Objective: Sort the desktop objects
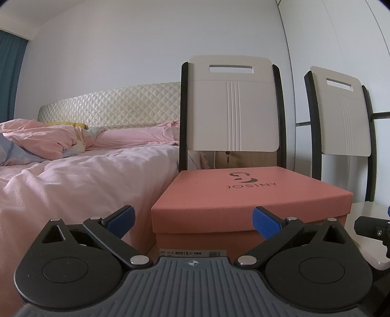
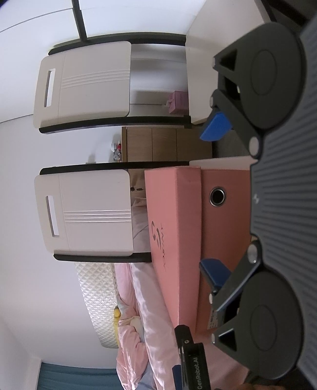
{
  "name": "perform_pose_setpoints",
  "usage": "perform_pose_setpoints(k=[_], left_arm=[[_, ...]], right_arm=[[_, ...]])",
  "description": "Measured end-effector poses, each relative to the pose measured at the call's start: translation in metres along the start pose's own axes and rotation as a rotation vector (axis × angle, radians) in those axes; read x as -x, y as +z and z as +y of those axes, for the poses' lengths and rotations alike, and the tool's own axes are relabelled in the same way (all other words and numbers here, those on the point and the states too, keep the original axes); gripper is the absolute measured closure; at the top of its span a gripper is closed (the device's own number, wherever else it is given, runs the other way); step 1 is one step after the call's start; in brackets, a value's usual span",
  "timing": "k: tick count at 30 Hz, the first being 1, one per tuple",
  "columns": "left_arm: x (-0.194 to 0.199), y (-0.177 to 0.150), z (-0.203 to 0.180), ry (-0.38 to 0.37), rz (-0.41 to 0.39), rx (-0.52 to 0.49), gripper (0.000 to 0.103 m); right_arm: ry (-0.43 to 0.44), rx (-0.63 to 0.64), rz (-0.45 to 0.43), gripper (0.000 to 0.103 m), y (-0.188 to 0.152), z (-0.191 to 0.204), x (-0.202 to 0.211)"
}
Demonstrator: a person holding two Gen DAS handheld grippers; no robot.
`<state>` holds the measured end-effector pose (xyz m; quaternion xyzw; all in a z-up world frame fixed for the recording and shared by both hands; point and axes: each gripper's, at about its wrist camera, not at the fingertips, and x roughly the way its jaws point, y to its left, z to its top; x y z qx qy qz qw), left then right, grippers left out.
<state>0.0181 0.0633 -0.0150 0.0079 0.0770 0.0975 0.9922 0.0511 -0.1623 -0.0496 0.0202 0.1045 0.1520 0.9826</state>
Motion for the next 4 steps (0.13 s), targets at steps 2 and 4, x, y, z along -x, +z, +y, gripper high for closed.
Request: perform_pose_setpoints(k=[2,4], left_arm=[[-0.0003,-0.0002,-0.0007,0.001,0.000,0.001,0.000],[-0.0009,-0.0002,-0.0002,-0.001,-0.001,0.001,0.000]], right_arm=[[-0.001,0.001,0.000,0.000,-0.0002,0.0000,0.0001],[-0.001,0.001,0.000,0.000,-0.0004,0.0000,0.0002]])
